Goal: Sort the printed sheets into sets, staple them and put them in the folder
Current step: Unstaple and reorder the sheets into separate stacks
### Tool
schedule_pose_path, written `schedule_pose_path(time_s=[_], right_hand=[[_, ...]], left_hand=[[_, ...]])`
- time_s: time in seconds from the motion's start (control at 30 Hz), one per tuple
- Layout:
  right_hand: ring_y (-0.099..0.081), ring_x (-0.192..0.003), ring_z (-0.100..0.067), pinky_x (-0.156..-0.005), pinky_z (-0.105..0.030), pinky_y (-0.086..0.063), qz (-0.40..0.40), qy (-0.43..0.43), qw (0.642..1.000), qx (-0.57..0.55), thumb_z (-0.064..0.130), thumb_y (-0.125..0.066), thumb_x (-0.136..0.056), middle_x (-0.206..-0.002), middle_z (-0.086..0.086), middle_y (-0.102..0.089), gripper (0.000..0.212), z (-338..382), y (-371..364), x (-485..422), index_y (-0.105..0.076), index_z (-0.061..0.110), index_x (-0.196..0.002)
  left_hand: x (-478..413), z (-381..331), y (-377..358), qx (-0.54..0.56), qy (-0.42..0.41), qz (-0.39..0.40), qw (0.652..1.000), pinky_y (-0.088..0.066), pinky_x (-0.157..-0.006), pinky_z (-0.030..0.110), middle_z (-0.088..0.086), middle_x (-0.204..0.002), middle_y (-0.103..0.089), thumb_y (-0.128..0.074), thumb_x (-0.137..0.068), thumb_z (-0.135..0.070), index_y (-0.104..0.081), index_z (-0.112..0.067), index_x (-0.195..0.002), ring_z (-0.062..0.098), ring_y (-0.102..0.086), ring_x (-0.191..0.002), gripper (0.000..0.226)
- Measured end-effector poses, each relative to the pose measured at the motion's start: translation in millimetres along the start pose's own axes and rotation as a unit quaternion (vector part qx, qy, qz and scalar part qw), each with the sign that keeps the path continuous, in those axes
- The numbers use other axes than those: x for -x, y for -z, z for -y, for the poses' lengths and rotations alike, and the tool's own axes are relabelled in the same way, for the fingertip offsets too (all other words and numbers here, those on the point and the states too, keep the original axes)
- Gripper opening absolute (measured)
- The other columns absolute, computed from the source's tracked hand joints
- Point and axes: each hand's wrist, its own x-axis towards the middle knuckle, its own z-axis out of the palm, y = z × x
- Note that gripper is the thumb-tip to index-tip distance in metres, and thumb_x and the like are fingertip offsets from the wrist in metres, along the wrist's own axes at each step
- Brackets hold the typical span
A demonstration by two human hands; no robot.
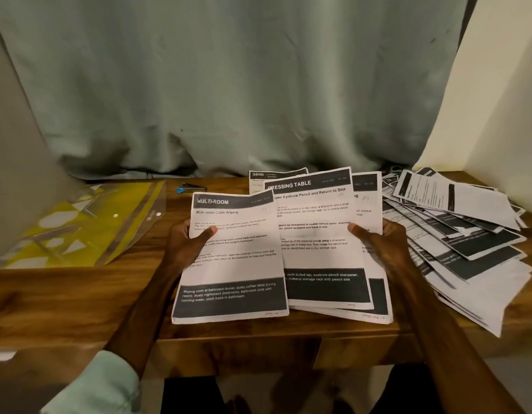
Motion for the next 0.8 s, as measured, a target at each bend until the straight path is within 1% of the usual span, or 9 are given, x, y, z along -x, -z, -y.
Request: schedule_pose_path(time_s=[0.07, 0.13, 0.27, 0.33, 0.4, 0.47, 0.6, 0.67, 0.8], right_hand=[[-0.077, -0.08, -0.019, -0.064, -0.034, -0.062, -0.008, 0.0, 1.0, -0.016, 0.01, -0.081, -0.082, -0.101, -0.003, -0.077, 0.024, 0.4, 2.5, -0.3, -0.072, 0.015, -0.104], [-0.077, -0.086, -0.024, -0.07, -0.039, -0.063, -0.014, 0.002, 0.999, -0.039, 0.008, -0.081, -0.082, -0.103, -0.006, -0.077, 0.029, 2.8, 6.6, -1.7, -0.073, 0.011, -0.109], [-0.076, -0.079, -0.01, -0.058, -0.024, -0.059, -0.035, 0.021, 0.998, -0.039, 0.012, -0.08, -0.084, -0.101, 0.004, -0.075, 0.029, 17.7, 19.5, -4.3, -0.07, 0.021, -0.11], [-0.074, -0.08, -0.007, -0.06, -0.024, -0.058, -0.039, 0.031, 0.998, -0.035, 0.014, -0.079, -0.084, -0.102, 0.007, -0.074, 0.03, 29.9, 27.2, -8.1, -0.069, 0.024, -0.11], [-0.074, -0.084, -0.008, -0.062, -0.025, -0.06, -0.049, 0.044, 0.997, -0.042, 0.014, -0.08, -0.084, -0.104, 0.007, -0.074, 0.036, 44.0, 33.6, -14.1, -0.069, 0.022, -0.117], [-0.074, -0.081, -0.005, -0.058, -0.021, -0.058, -0.056, 0.054, 0.995, -0.058, 0.015, -0.08, -0.084, -0.102, 0.008, -0.073, 0.038, 59.8, 35.6, -17.1, -0.068, 0.02, -0.12], [-0.073, -0.067, -0.001, -0.05, -0.016, -0.054, -0.012, 0.054, 0.997, -0.06, 0.014, -0.078, -0.086, -0.089, 0.012, -0.071, 0.023, 70.8, 17.6, -14.8, -0.067, 0.025, -0.102], [-0.075, -0.073, -0.007, -0.053, -0.021, -0.057, 0.021, 0.032, 0.998, -0.053, 0.011, -0.079, -0.084, -0.09, 0.007, -0.075, 0.022, 59.5, -0.1, -13.4, -0.068, 0.022, -0.1], [-0.077, -0.085, -0.02, -0.064, -0.032, -0.062, 0.063, -0.011, 0.997, -0.039, 0.01, -0.079, -0.084, -0.104, -0.004, -0.077, 0.024, 25.0, -33.2, -11.3, -0.069, 0.015, -0.105]], left_hand=[[-0.9, 1.7, 1.9, -0.025, -0.005, -0.015, 1.0, -0.063, -0.077, 0.047, 0.003, -0.104, -0.078, -0.082, -0.086, -0.021, -0.072, -0.015, -0.113, 0.023, -0.077, -0.087, 0.029], [-1.0, 0.9, 6.7, -0.094, -0.014, -0.035, 0.995, -0.063, -0.073, 0.043, 0.0, -0.101, -0.078, -0.079, -0.089, -0.026, -0.071, -0.019, -0.112, 0.017, -0.077, -0.081, 0.026], [-7.1, 9.5, 20.8, -0.186, -0.029, -0.038, 0.981, -0.064, -0.068, 0.047, -0.005, -0.091, -0.078, -0.075, -0.088, -0.047, -0.067, -0.026, -0.109, 0.014, -0.076, -0.072, 0.03], [-10.6, 13.9, 21.9, -0.235, -0.036, -0.045, 0.97, -0.064, -0.067, 0.047, -0.005, -0.092, -0.076, -0.072, -0.087, -0.055, -0.064, -0.029, -0.111, 0.014, -0.075, -0.071, 0.036], [-8.3, 8.2, 16.7, -0.266, -0.037, -0.05, 0.962, -0.063, -0.065, 0.044, -0.003, -0.095, -0.075, -0.07, -0.091, -0.05, -0.062, -0.026, -0.116, 0.014, -0.073, -0.07, 0.036], [-4.0, 1.1, 9.4, -0.273, -0.034, -0.054, 0.96, -0.063, -0.062, 0.041, 0.0, -0.096, -0.074, -0.07, -0.093, -0.042, -0.06, -0.021, -0.121, 0.014, -0.073, -0.068, 0.036], [-0.6, -0.9, 0.4, -0.277, -0.053, -0.053, 0.958, -0.061, -0.062, 0.037, 0.001, -0.106, -0.073, -0.072, -0.093, -0.037, -0.057, -0.02, -0.126, 0.012, -0.071, -0.075, 0.04], [-0.3, 1.7, -3.6, -0.249, -0.058, -0.044, 0.966, -0.063, -0.065, 0.04, 0.001, -0.11, -0.073, -0.073, -0.092, -0.034, -0.056, -0.021, -0.127, 0.013, -0.073, -0.08, 0.042], [7.1, -1.1, -18.9, -0.206, -0.087, -0.044, 0.974, -0.057, -0.068, 0.028, -0.003, -0.115, -0.07, -0.076, -0.089, -0.026, -0.051, -0.023, -0.134, 0.015, -0.071, -0.096, 0.052]])
